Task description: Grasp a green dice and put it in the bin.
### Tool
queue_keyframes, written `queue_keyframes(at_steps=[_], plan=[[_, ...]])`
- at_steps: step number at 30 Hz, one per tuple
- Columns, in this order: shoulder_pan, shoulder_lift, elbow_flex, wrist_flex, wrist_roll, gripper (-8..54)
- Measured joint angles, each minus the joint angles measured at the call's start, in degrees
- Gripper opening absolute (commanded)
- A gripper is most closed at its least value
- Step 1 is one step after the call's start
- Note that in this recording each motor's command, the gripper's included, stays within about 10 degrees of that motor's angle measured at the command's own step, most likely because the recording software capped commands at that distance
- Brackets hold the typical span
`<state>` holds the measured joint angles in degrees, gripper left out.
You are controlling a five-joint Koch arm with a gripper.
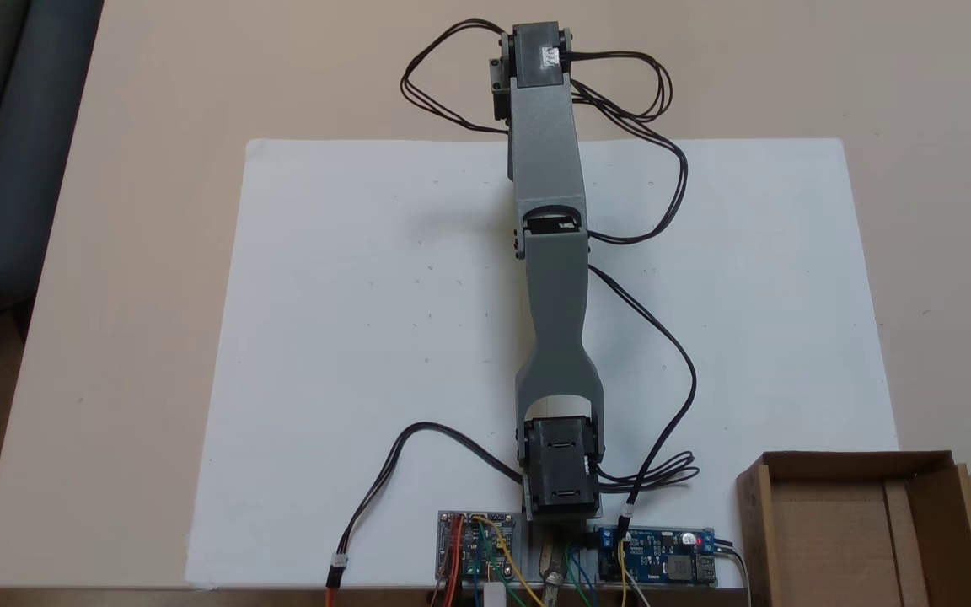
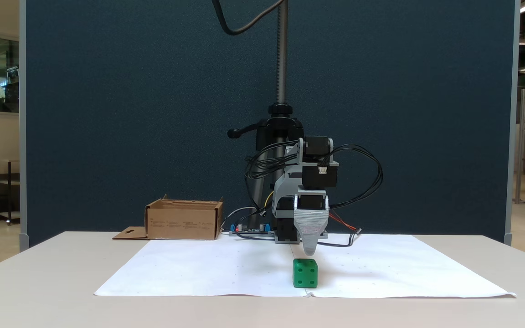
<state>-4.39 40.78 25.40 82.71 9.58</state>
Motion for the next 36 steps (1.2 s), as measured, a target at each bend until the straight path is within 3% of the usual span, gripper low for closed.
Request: queue_keyframes(at_steps=[36], plan=[[0.97, -5.98, 0.09, 0.00, 0.00, 42.5]])
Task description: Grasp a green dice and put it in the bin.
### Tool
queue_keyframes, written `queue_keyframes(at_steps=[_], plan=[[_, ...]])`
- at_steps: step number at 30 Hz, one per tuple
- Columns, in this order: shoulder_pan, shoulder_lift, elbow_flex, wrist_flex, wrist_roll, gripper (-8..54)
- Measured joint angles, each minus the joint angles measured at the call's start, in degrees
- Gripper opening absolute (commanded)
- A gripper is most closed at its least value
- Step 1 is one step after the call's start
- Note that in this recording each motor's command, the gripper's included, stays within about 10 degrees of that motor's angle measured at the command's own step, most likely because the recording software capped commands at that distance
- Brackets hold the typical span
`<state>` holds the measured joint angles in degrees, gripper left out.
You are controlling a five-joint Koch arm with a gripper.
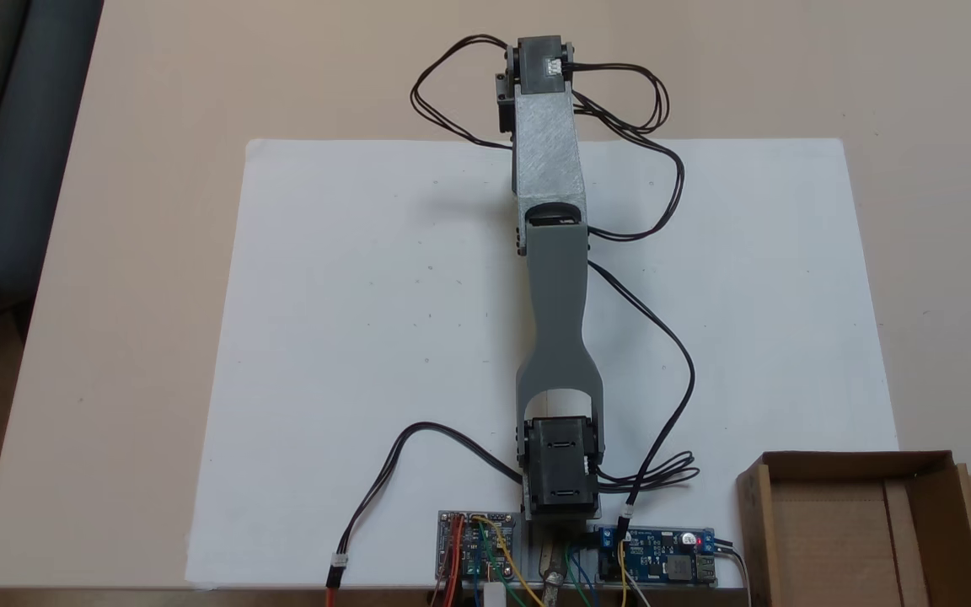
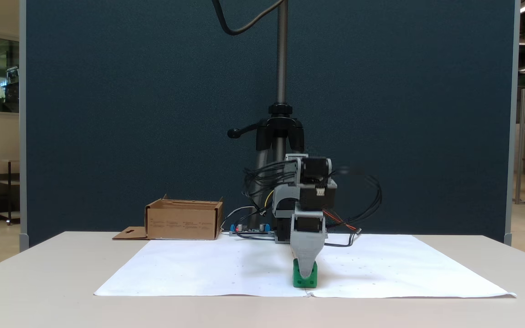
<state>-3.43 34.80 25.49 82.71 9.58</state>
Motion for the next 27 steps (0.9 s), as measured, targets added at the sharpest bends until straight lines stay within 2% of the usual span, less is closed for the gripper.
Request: queue_keyframes(at_steps=[27], plan=[[1.32, -2.90, -0.09, -5.45, 0.09, 42.2]])
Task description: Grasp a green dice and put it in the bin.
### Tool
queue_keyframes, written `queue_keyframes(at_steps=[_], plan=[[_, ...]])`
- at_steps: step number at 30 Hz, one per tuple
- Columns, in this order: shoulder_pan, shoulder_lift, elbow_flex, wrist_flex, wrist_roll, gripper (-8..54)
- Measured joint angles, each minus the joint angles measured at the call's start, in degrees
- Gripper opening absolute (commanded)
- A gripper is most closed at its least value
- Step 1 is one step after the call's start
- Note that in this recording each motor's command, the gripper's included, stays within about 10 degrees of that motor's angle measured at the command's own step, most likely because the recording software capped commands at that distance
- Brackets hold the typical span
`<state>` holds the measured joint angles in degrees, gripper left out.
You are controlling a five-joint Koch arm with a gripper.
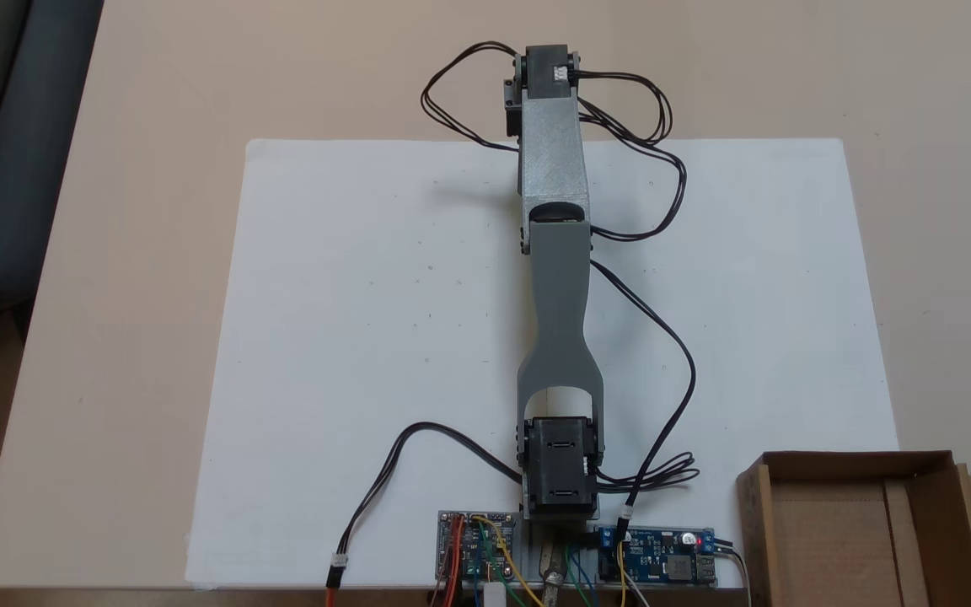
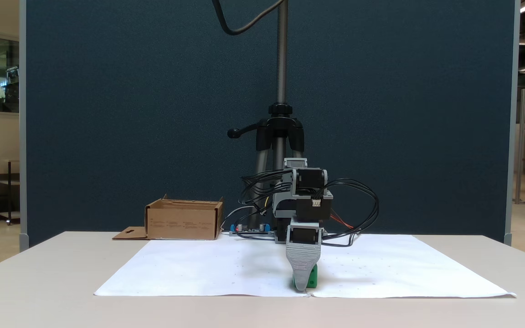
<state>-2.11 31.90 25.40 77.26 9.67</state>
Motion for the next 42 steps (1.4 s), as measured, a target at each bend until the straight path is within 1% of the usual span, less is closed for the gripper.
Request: queue_keyframes(at_steps=[6, 8, 12, 13, 21, 22, 33, 38, 42], plan=[[0.00, 0.00, 0.00, -1.41, -0.09, 41.2], [0.09, 0.00, 0.00, -1.85, -0.09, 39.1], [0.18, 0.00, 0.00, -1.93, -0.09, 38.8], [0.18, 0.00, 0.00, -1.93, -0.09, 37.4], [0.18, 0.09, -0.09, -2.02, -0.09, 13.5], [0.18, 0.09, -0.09, -1.93, -0.09, 12.0], [0.18, 0.26, 0.53, -1.85, -0.09, 12.0], [-0.18, 6.06, 8.70, -1.76, -0.09, 12.0], [0.09, 14.33, 12.04, -1.67, -0.09, 12.0]])
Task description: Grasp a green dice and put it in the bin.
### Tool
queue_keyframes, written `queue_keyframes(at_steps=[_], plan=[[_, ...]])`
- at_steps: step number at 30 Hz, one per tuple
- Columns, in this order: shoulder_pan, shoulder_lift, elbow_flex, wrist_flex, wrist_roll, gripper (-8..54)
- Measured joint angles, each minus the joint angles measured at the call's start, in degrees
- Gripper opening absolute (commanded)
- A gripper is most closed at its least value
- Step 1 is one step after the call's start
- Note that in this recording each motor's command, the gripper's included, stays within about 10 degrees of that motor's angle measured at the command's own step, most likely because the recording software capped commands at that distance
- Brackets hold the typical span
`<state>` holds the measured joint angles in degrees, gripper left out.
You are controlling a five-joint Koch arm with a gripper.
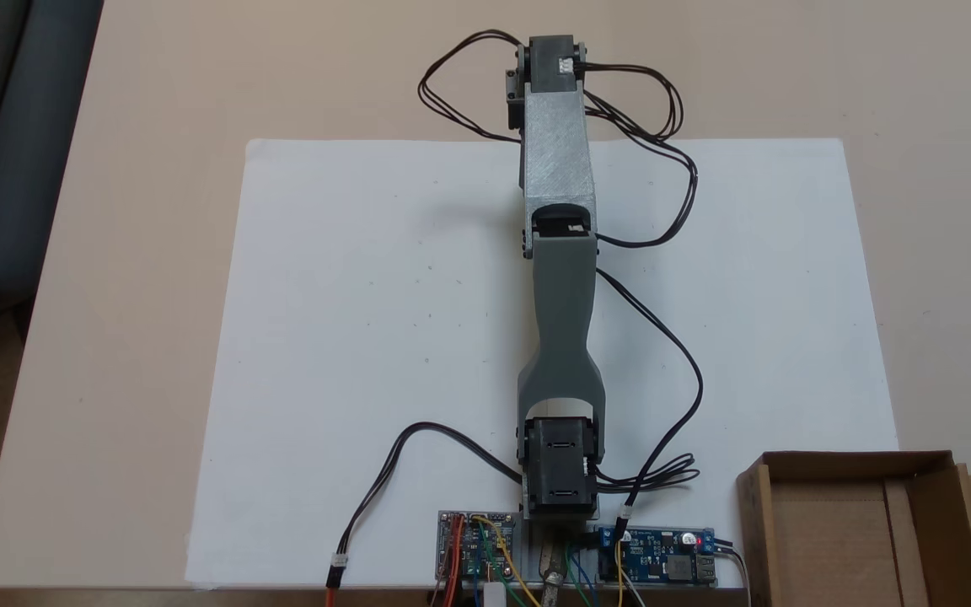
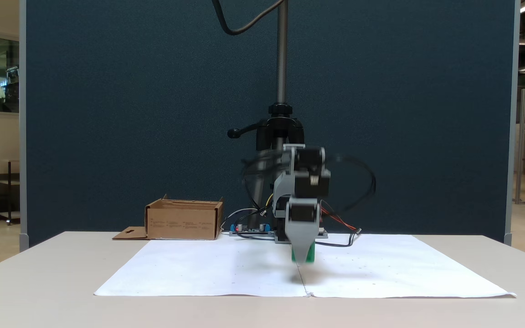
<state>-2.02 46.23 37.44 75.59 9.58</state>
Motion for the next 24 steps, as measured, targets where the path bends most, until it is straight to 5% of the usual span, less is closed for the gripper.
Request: queue_keyframes(at_steps=[13, 24], plan=[[3.87, 19.86, 7.91, 0.88, 0.00, 12.0], [11.34, 26.54, 10.72, 1.32, -0.26, 12.0]])
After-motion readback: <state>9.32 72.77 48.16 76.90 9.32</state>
